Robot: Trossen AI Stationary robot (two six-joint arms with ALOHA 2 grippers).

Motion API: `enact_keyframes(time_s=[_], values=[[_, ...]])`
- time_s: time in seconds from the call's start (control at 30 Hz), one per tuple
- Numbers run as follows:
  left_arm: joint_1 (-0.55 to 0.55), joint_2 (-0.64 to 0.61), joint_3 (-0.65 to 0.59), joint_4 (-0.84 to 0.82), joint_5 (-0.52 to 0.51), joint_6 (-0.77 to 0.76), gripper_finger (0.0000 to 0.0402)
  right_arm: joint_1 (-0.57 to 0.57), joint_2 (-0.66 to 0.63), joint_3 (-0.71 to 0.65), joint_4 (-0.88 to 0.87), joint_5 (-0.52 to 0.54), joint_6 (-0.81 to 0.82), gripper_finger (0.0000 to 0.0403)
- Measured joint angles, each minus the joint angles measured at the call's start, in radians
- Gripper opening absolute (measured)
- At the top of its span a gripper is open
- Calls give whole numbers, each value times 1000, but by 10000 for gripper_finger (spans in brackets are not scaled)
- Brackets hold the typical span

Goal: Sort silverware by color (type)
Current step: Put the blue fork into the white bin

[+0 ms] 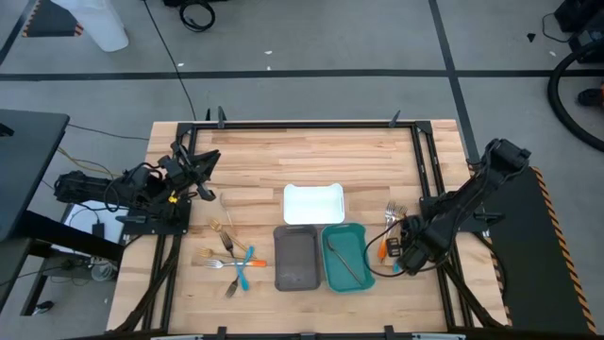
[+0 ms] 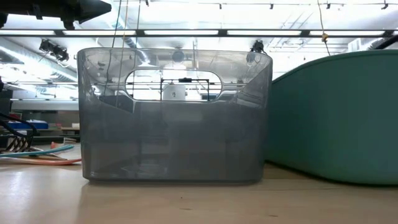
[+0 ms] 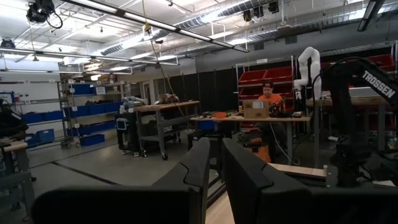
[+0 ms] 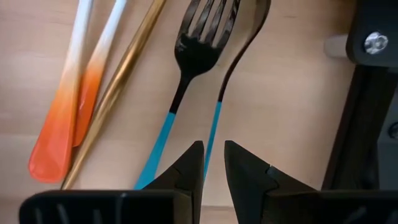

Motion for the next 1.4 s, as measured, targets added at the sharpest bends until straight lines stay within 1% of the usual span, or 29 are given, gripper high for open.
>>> enact_keyframes(time_s=[0.13, 0.27, 0.4, 0.47, 0.63, 0.7, 0.8, 0.87, 1.0, 1.1, 1.2, 1.3, 1.4], values=[[0, 0, 0, 0, 0, 0, 50, 0, 29, -14, 37, -2, 0, 75], [0, 0, 0, 0, 0, 0, 50, 0, 49, -50, 110, -1, 1, 75], [0, 0, 0, -1, 0, 0, 50, 0, 58, -54, 109, -2, 4, 72], [0, 0, 0, -1, 0, 0, 50, 0, 54, -55, 109, -3, 8, 62], [0, 0, 0, -1, 0, 0, 50, 0, 26, -57, 107, -7, 8, 15], [0, 0, 0, 0, 0, 4, 50, -5, 9, -59, 95, -19, 8, 12], [0, 0, 0, 2, 0, 48, 50, -20, -33, -63, 11, -88, 7, 17], [0, 0, 0, 2, 0, 58, 50, -29, -68, -62, -6, -96, -1, 16], [0, 0, 0, 2, 0, 60, 50, -49, -145, -60, -20, -19, -23, 12], [-13, 0, 0, 2, -1, 60, 50, -72, -195, -31, -55, 30, -81, 13], [-36, 0, 0, 7, 0, 101, 50, -87, -229, 1, -111, 111, -145, 13], [-61, 0, 0, 7, -3, 145, 50, -89, -244, 30, -89, 214, -214, 13], [-76, 0, 0, 7, -3, 158, 50, -83, -244, 41, -37, 304, -301, 13]])
